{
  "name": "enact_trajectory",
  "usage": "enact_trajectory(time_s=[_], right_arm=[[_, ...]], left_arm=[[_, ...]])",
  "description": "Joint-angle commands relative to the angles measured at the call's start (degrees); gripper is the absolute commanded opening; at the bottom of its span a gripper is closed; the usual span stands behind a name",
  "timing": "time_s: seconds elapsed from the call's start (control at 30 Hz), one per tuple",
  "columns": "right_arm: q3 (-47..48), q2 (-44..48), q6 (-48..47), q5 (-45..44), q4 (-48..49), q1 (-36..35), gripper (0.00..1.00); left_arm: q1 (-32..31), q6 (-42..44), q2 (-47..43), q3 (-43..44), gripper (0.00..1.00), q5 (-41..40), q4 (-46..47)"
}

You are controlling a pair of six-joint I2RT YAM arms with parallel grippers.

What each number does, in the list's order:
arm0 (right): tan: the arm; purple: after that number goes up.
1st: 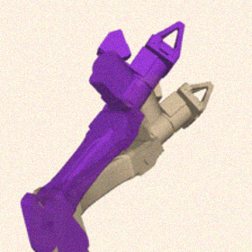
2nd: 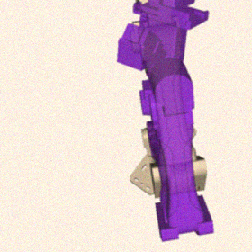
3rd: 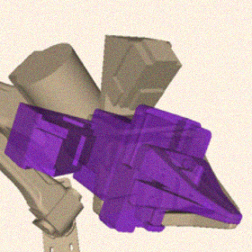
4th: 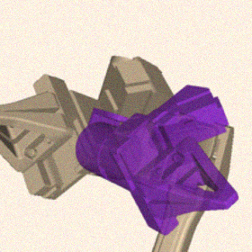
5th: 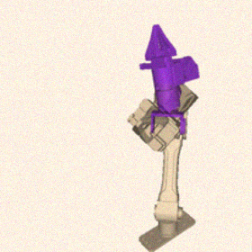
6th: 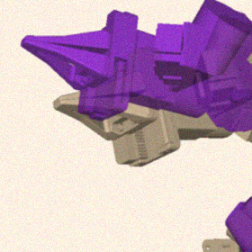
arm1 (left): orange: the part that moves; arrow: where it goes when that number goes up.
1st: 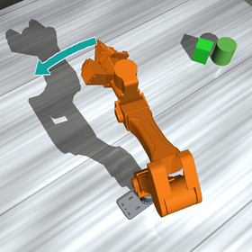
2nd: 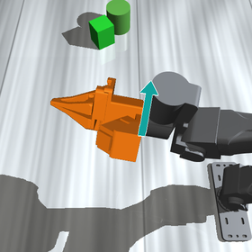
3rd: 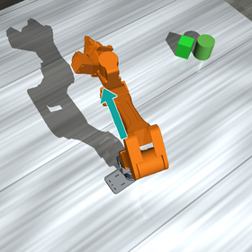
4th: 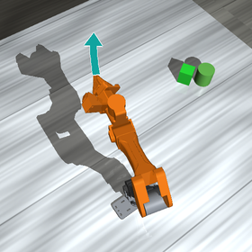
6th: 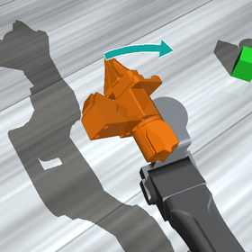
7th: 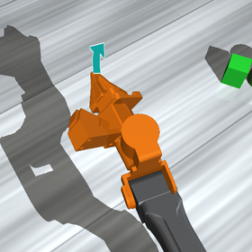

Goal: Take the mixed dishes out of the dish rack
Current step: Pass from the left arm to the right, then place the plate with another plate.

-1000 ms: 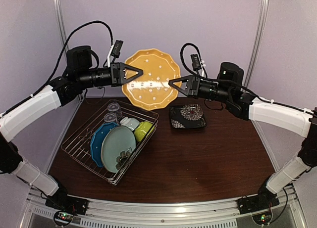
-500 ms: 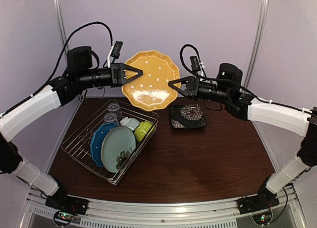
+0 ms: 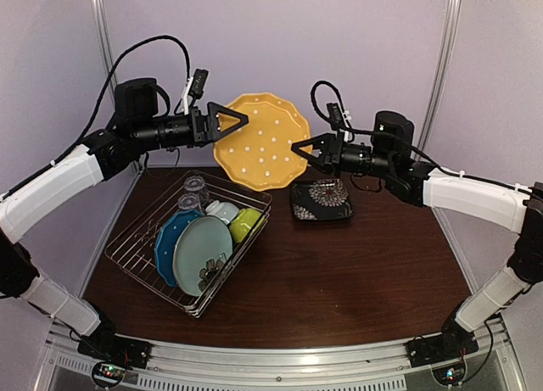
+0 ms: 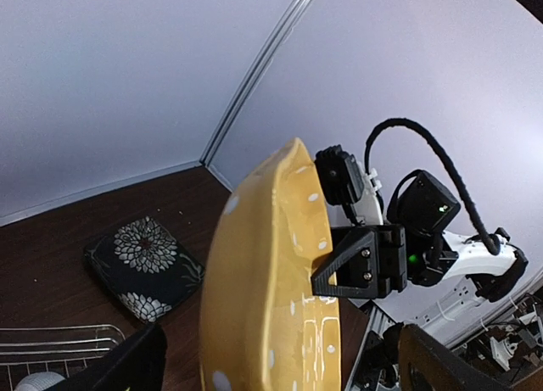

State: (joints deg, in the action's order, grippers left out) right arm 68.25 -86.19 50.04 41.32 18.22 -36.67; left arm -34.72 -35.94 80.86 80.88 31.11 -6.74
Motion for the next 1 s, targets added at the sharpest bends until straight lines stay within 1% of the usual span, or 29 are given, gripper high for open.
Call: enact_trajectory(time_s=[0.0, 0.13, 0.3, 0.4, 0.47, 0.8, 0.97], right_arm=[[-0.03, 2.29, 3.0, -0.27, 6.4, 2.93, 0.0], [-1.3, 3.38, 3.48, 0.01, 4.59, 6.6, 0.0], [-1.52, 3.56, 1.12, 0.42, -2.5, 13.25, 0.0], [-0.58, 2.23, -1.75, 0.75, -7.43, 16.52, 0.0], [-0.4, 0.97, -2.63, 0.89, -8.99, 18.34, 0.0], [0.47, -7.67, -3.54, 1.12, -8.77, 23.92, 0.0], [0.39, -12.58, -2.94, 1.37, -6.28, 25.39, 0.0]], left_arm=[[1.4, 0.72, -0.62, 1.74, 0.97, -3.23, -1.5], [2.77, 1.85, -2.14, 1.74, 0.98, -4.91, -3.51], [3.51, 3.94, -3.76, 1.51, 0.97, -6.65, -5.99], [3.52, 4.54, -4.57, 1.1, 0.97, -7.18, -6.48], [3.52, 4.85, -4.99, 0.8, 0.98, -7.48, -6.69], [3.52, 5.27, -7.17, -0.68, 0.97, -7.89, -7.4], [3.52, 5.61, -7.88, -0.89, 0.97, -8.09, -7.98]])
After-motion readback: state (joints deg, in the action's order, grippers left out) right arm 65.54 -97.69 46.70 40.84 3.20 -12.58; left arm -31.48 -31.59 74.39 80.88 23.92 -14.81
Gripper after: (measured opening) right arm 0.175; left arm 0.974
